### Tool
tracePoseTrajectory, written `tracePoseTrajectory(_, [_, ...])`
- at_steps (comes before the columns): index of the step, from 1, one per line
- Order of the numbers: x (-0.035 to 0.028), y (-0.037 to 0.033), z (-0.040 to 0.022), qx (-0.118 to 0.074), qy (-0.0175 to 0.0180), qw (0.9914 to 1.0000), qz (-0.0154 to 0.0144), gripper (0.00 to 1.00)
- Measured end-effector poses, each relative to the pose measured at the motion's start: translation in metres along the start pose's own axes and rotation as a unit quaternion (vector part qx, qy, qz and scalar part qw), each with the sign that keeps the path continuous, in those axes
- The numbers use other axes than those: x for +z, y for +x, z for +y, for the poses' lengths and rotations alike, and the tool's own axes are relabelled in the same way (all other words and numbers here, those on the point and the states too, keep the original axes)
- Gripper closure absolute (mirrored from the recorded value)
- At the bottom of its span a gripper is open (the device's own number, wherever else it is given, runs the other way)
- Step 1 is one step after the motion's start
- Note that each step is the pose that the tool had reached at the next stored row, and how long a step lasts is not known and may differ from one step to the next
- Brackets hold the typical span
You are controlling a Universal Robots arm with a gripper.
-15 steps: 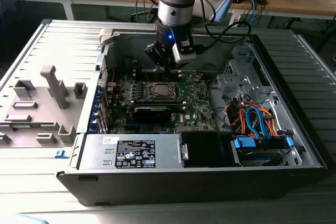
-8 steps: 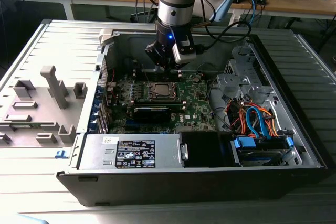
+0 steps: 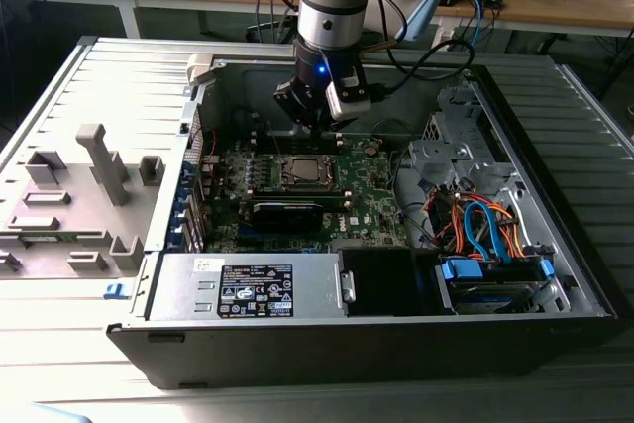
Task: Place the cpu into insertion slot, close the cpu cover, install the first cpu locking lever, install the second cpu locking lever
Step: 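Install the first cpu locking lever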
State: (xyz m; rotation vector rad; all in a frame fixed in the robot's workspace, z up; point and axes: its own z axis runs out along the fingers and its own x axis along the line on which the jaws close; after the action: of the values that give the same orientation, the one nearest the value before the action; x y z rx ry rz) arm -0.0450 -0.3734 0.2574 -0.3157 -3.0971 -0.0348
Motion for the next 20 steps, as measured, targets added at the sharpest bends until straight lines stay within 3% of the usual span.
tracePoseTrajectory(20, [0.0,0.0,0.0,-0.013,0.0004,0.99992,0.0002,0.89])
